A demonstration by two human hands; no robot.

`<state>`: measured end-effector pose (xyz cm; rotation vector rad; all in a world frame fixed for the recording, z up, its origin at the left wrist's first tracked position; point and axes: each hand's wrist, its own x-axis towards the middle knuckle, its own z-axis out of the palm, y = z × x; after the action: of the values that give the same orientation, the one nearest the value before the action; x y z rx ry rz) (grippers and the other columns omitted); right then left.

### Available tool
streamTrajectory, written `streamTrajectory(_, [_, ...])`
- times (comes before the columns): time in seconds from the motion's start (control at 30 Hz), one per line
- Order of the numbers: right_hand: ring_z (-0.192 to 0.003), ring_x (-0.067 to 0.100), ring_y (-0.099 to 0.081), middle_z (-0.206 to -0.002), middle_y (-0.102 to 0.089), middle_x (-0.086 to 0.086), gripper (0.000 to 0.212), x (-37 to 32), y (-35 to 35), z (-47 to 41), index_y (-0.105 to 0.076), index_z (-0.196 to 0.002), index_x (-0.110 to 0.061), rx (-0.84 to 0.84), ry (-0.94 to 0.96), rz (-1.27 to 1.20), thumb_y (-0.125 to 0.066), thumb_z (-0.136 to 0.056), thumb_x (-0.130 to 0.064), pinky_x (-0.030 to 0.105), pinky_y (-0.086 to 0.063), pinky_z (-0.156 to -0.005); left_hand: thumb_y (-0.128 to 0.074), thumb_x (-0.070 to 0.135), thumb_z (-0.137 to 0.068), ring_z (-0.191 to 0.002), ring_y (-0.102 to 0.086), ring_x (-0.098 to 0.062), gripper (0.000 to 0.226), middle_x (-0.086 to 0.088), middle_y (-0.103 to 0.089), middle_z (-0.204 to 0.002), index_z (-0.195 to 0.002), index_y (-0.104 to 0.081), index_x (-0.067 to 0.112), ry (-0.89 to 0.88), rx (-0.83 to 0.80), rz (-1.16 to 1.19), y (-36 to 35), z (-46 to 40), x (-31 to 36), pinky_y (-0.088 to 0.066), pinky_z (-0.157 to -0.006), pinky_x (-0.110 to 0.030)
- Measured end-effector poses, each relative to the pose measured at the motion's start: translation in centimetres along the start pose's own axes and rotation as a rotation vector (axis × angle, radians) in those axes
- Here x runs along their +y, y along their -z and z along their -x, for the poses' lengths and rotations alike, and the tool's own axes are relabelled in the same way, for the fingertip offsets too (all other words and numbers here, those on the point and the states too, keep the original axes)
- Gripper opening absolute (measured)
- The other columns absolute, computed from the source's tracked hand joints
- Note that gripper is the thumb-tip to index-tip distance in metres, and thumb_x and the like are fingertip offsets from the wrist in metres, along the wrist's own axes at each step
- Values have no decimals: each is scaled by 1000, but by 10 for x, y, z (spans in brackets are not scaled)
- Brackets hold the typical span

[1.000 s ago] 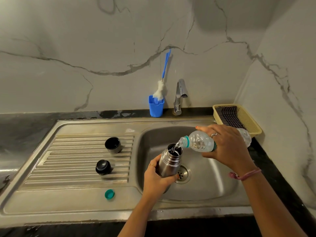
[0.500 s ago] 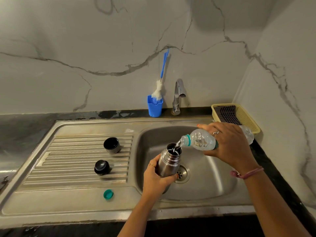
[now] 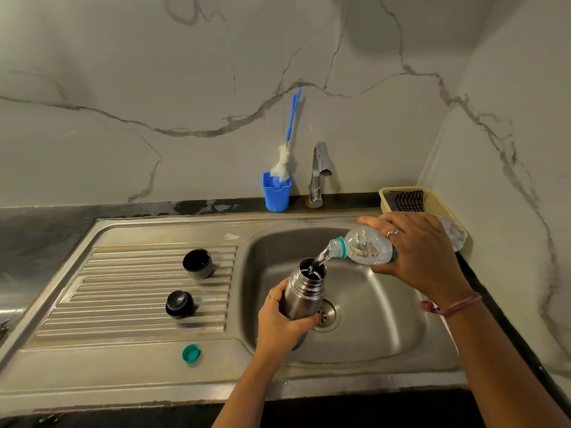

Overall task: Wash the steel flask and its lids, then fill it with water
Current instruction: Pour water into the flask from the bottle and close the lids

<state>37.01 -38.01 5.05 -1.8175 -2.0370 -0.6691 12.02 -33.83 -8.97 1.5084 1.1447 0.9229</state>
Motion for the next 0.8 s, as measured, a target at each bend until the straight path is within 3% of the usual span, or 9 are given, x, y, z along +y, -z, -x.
streamTrajectory(0.4, [-96,27,-63,-107,-66,3,92,8,0,-4,-60,-127,-21,9,11,-3,-91,-44,-48,41,-43,-84,-94,17,-58,-103,-56,11,81,15,-61,-119,-117,-49,49,22,-3,7,-3,-1,1,-47,-80,-13])
streamTrajectory(0.5, [-96,26,-62,-107,-65,2,91,9,-1,-5,-60,-127,-22,13,8,7,-90,-46,-49,39,-38,-86,-94,19,-55,-103,-57,7,81,15,-62,-118,-118,-51,48,25,2,20,-3,-2,1,-48,-83,-17])
streamTrajectory(0.8, [-93,25,-62,-104,-65,2,89,11,2,-10,-59,-127,-22,44,29,12,-89,-49,-50,41,-43,-82,-88,38,-45,-104,-60,2,83,13,-64,-118,-119,-54,45,33,6,44,-7,-3,4,-53,-89,-26])
